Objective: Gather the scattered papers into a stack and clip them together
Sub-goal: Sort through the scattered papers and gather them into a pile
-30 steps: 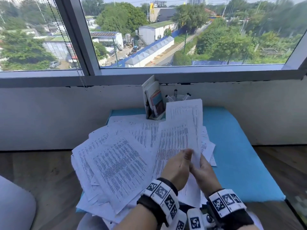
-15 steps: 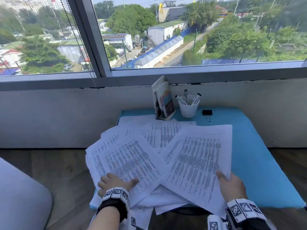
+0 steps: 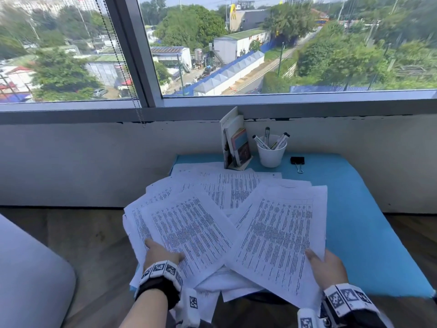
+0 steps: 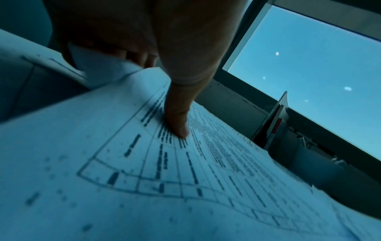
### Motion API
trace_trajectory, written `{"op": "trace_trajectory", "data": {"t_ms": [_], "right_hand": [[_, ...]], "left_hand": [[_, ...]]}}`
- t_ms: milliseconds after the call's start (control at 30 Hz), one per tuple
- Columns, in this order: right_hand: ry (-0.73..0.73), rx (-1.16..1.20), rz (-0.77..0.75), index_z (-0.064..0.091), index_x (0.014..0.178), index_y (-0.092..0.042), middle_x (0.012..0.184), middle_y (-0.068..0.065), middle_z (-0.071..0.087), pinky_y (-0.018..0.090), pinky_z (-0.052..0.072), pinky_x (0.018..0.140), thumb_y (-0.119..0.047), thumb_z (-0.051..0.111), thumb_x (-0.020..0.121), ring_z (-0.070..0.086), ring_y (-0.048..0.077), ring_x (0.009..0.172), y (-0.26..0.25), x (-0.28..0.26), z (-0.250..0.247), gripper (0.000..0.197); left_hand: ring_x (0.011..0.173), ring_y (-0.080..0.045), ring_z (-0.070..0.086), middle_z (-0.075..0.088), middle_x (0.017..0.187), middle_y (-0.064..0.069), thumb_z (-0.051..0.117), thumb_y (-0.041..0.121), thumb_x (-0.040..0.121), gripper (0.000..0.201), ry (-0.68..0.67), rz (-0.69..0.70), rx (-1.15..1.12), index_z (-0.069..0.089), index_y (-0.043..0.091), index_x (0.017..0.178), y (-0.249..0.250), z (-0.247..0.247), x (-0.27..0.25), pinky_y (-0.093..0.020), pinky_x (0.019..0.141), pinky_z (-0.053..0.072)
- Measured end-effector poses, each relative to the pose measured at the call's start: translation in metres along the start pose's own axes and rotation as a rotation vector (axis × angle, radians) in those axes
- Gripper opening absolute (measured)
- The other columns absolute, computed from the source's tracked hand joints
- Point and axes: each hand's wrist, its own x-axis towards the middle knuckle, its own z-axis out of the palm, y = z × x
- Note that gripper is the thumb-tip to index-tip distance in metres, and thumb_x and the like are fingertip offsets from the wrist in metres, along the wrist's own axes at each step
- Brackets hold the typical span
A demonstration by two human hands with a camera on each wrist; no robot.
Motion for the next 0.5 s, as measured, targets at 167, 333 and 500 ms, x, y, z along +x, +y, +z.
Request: {"op": "trace_trajectory", "data": {"t_ms": [167, 333, 500], "right_hand": [[-0.003, 0.007, 0.004, 0.063, 0.107, -0.005, 0.104, 0.018, 0.066, 0.041, 0.049, 0.088, -0.03, 0.055, 0.092, 0.061, 0.034, 0.097, 0.002, 0.002, 0.001, 0.03], [-0.001, 0.004, -0.01, 0.066, 0.102, -0.007, 0.095, 0.014, 0.067, 0.04, 0.05, 0.086, -0.026, 0.053, 0.093, 0.062, 0.033, 0.091, 0.006, 0.003, 0.001, 0.024], [-0.004, -0.018, -0.018, 0.065, 0.096, -0.011, 0.097, 0.015, 0.069, 0.041, 0.051, 0.086, -0.027, 0.053, 0.093, 0.063, 0.034, 0.091, 0.01, 0.004, 0.002, 0.021]], "left_hand": [[0.101, -0.034, 0.06, 0.061, 0.114, -0.016, 0.073, 0.018, 0.08, 0.056, 0.099, 0.054, -0.103, 0.046, 0.008, 0.128, -0.017, -0.006, 0.006, -0.04, 0.084, 0.049], [0.083, -0.035, 0.064, 0.067, 0.093, -0.015, 0.064, 0.016, 0.082, 0.03, 0.169, 0.118, -0.096, 0.06, 0.021, 0.11, -0.031, -0.012, 0.012, -0.041, 0.075, 0.055], [0.087, -0.028, 0.062, 0.067, 0.085, -0.002, 0.064, 0.02, 0.083, 0.05, 0.127, 0.136, -0.117, 0.05, 0.027, 0.13, -0.034, -0.01, 0.012, -0.034, 0.076, 0.053]]}}
